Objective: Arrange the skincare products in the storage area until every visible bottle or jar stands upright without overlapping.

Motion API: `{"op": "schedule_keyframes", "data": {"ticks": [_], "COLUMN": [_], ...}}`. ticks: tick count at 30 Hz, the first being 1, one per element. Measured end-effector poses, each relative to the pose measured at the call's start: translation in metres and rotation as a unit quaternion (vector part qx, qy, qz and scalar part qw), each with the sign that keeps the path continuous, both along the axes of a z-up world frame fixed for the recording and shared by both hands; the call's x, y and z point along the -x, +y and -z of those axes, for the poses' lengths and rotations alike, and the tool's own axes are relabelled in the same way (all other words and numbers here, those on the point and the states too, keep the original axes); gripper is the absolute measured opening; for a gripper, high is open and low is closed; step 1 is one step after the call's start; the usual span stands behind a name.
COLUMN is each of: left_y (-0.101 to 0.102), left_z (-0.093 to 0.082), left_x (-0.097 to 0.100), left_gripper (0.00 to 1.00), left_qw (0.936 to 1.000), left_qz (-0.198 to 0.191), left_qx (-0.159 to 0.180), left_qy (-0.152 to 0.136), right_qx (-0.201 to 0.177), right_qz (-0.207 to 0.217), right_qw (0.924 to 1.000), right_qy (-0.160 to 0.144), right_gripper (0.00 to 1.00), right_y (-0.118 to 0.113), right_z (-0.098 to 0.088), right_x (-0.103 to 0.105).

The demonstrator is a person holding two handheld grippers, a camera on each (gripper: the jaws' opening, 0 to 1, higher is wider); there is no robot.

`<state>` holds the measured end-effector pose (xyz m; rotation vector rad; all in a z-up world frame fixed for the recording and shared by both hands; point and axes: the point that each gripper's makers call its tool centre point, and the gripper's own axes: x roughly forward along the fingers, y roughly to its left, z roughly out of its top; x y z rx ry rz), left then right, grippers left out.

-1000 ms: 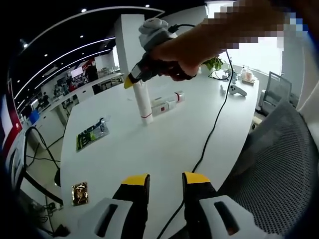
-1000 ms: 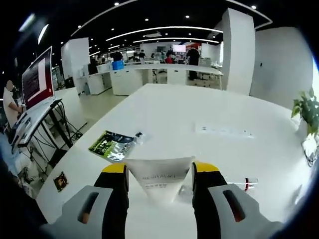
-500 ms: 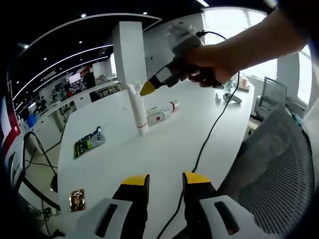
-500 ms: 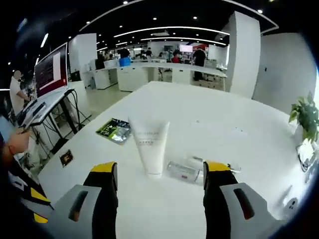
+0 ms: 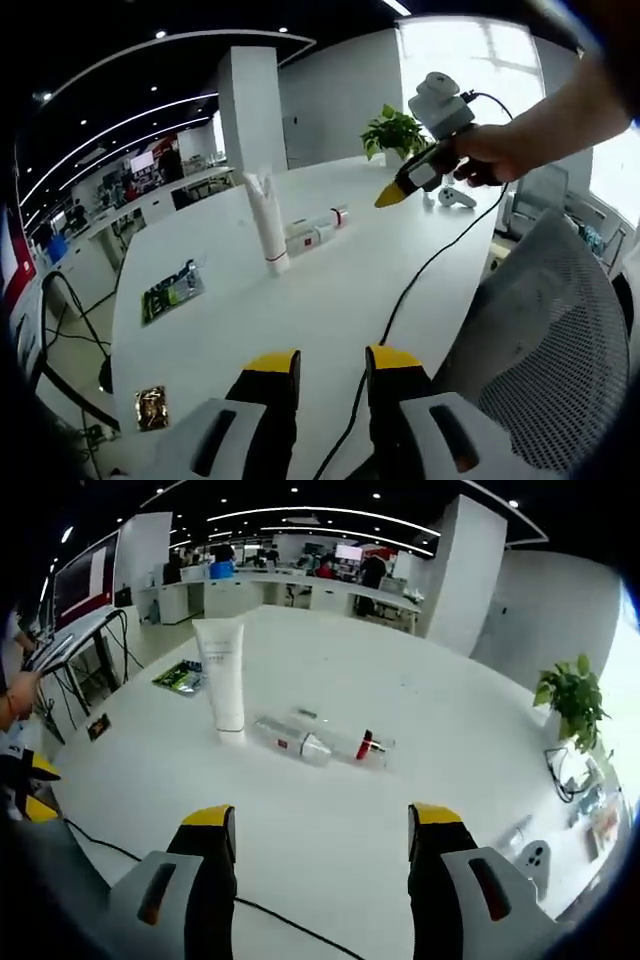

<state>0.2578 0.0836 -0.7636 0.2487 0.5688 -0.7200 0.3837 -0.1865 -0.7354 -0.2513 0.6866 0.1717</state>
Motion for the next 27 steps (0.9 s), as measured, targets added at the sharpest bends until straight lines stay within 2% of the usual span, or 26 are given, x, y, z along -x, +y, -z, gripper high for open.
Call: {"op": "schedule_keyframes", "data": {"ticks": [6, 10, 14, 17, 21, 22, 24, 26, 27], "left_y": [0.005, 0.01, 0.013, 0.015, 0.018, 0.019, 0.02, 0.021, 0.022], "left_z": [0.003, 0.008, 0.014, 0.017, 0.02, 0.022, 0.024, 0.027, 0.028], "left_x": [-0.001, -0.004, -0.004, -0.003, -0.004, -0.004, -0.004, -0.004, -0.004], "left_gripper": [0.27, 0.27, 0.27, 0.27, 0.27, 0.27, 0.27, 0.27, 0.27], "left_qw": [0.9999, 0.9994, 0.9988, 0.998, 0.9972, 0.9969, 0.9963, 0.9957, 0.9954], "left_qz": [-0.008, -0.02, -0.025, -0.027, -0.03, -0.03, -0.031, -0.032, -0.033], "left_qx": [-0.013, -0.026, -0.041, -0.055, -0.067, -0.071, -0.078, -0.084, -0.087], "left_qy": [-0.001, 0.007, 0.012, 0.016, 0.015, 0.017, 0.018, 0.02, 0.023], "right_qx": [0.029, 0.042, 0.05, 0.059, 0.089, 0.099, 0.131, 0.131, 0.131], "right_qz": [-0.027, -0.068, -0.102, -0.143, -0.211, -0.239, -0.268, -0.29, -0.296], "right_qw": [0.9992, 0.9965, 0.9931, 0.9865, 0.9727, 0.9651, 0.9532, 0.9457, 0.9425], "right_qy": [0.006, 0.024, 0.03, 0.052, 0.04, 0.041, 0.049, 0.065, 0.083], "right_gripper": [0.67, 0.66, 0.64, 0.64, 0.61, 0.6, 0.58, 0.55, 0.55], "right_y": [-0.019, -0.022, -0.025, -0.023, -0.012, -0.007, -0.006, 0.0, 0.0], "right_z": [-0.004, 0.001, 0.006, 0.016, 0.02, 0.025, 0.034, 0.043, 0.051], "right_x": [-0.02, -0.036, -0.061, -0.074, -0.093, -0.098, -0.11, -0.117, -0.122]}}
